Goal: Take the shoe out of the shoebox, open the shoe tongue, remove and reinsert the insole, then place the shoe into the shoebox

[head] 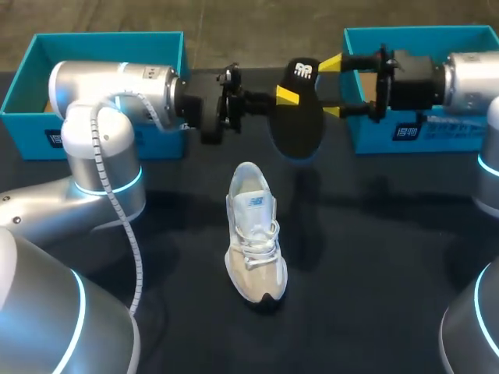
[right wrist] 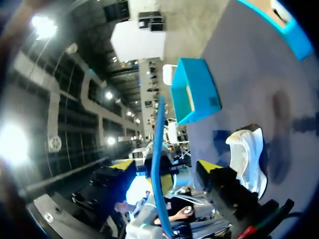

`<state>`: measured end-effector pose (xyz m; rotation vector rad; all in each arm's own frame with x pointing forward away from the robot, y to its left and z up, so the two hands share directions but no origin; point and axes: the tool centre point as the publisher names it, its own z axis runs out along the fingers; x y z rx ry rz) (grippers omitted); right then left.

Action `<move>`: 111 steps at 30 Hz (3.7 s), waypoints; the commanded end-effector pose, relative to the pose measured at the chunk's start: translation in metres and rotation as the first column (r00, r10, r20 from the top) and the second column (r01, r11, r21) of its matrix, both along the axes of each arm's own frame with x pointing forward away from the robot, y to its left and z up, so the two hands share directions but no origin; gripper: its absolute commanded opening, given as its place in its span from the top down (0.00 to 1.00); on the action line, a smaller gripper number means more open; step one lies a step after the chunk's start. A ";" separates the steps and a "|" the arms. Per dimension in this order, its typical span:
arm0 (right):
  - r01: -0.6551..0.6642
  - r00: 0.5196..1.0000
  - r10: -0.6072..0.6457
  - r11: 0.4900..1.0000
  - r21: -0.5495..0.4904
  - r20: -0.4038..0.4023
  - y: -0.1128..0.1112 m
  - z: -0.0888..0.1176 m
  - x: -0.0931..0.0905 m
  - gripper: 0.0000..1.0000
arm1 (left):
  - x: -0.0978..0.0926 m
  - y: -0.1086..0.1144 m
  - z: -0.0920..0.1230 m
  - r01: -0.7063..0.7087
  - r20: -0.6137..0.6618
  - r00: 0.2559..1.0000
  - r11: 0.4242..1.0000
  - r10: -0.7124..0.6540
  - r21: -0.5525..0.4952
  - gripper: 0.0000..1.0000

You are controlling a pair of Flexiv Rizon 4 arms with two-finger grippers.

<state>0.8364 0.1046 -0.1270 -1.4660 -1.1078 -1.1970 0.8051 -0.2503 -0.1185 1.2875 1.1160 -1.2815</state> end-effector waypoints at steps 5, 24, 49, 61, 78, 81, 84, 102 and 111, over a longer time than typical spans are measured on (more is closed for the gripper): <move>-0.044 0.996 0.044 0.999 0.004 0.080 -0.033 -0.003 -0.029 0.00 | -0.004 0.019 0.006 -0.015 -0.005 1.000 1.000 0.015 -0.021 1.00; -0.063 0.982 0.067 0.998 -0.027 0.177 -0.085 -0.001 -0.044 0.00 | -0.006 0.023 0.008 -0.048 -0.004 0.999 0.999 0.048 0.022 1.00; -0.075 0.976 0.080 0.997 -0.035 0.201 -0.088 0.000 -0.042 0.00 | -0.014 0.040 0.017 -0.018 -0.552 0.827 0.986 0.106 0.164 1.00; -0.075 0.976 0.080 0.997 -0.035 0.201 -0.088 0.000 -0.042 0.00 | -0.013 0.050 0.007 0.007 -0.978 -0.121 0.985 0.169 0.170 1.00; -0.075 0.976 0.080 0.997 -0.035 0.201 -0.088 0.000 -0.042 0.00 | -0.011 0.049 0.009 0.007 -0.971 -0.205 0.992 0.122 0.123 1.00; -0.075 0.976 0.080 0.997 -0.035 0.201 -0.088 0.000 -0.042 0.00 | -0.011 0.049 0.009 0.007 -0.971 -0.205 0.992 0.122 0.123 1.00; -0.075 0.976 0.080 0.997 -0.035 0.201 -0.088 0.000 -0.042 0.00 | -0.011 0.047 0.010 0.028 -0.949 -0.302 0.996 0.094 0.090 1.00; -0.075 0.976 0.080 0.997 -0.035 0.201 -0.088 0.000 -0.042 0.00 | -0.014 0.044 0.009 0.170 -0.562 -0.809 0.984 0.172 0.055 1.00; -0.075 0.976 0.080 0.997 -0.035 0.201 -0.088 0.000 -0.042 0.00 | -0.012 0.041 0.006 0.200 -0.325 -0.927 0.980 0.185 -0.014 1.00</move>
